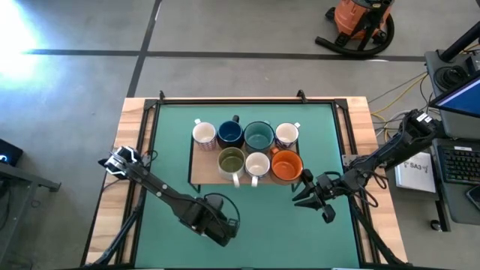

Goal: Place coffee mugs
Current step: Put the white green patterned mug on the shelf

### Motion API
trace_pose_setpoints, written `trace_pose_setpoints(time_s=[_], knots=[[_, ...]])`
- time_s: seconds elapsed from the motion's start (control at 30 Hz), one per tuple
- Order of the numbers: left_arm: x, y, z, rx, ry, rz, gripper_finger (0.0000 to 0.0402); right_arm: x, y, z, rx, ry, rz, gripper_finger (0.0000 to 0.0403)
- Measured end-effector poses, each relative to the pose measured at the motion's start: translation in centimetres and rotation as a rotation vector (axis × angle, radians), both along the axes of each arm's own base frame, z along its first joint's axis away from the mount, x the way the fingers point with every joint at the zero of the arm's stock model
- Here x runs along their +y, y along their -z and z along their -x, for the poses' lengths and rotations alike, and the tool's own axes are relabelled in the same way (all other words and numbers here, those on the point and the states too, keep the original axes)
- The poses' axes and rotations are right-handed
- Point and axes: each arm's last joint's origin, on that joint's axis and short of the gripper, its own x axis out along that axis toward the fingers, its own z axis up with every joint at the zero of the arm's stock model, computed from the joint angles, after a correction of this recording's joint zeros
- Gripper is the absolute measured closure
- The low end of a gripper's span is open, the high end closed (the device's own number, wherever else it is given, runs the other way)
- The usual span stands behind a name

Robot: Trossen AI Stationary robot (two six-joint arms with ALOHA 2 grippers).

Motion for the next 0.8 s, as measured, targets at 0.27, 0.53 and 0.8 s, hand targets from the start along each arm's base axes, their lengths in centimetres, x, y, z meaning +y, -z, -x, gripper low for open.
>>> trace_pose_setpoints(time_s=[0.27, 0.53, 0.8], knots=[[-1.1, -3.7, 0.4, -0.086, 0.649, -0.165, 0.027, 0.0, 0.0, 0.0, 0.0, 0.0, 0.0, 0.0335], [-3.4, -3.1, 2.6, -0.104, 1.412, -0.369, 0.025, 0.0, 0.0, 0.0, 0.0, 0.0, 0.0, 0.0335], [-3.0, -1.1, 3.9, 0.04, 1.577, -0.369, 0.025, 0.0, 0.0, 0.0, 0.0, 0.0, 0.0, 0.0335]])
